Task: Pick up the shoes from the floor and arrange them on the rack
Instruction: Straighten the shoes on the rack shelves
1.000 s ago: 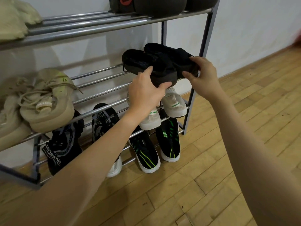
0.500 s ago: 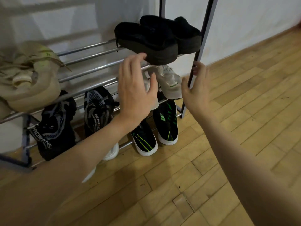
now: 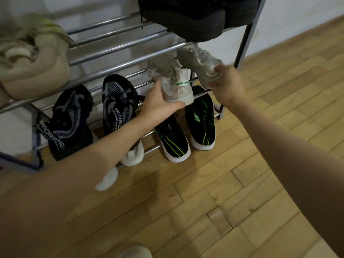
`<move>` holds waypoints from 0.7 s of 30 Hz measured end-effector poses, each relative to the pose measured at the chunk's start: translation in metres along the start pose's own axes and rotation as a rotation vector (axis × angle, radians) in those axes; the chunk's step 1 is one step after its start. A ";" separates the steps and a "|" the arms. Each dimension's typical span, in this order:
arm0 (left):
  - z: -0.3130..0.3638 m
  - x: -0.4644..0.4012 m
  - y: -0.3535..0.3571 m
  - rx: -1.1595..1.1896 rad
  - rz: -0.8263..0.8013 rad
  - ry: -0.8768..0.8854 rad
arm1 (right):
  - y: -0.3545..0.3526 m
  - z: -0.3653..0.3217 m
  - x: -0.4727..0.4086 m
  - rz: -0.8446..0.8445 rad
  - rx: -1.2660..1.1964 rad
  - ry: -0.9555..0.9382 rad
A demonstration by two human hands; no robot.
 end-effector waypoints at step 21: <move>0.029 -0.021 0.051 -0.038 0.199 0.063 | -0.019 0.018 0.002 0.020 0.010 -0.041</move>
Point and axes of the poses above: each hand's wrist, its own x-axis away from the middle knuckle, its own y-axis out of the palm, z = x × y, the point moved 3 cm from there along -x, towards the middle knuckle, and after that the axes turned 3 degrees about z, right-handed, at the moved point
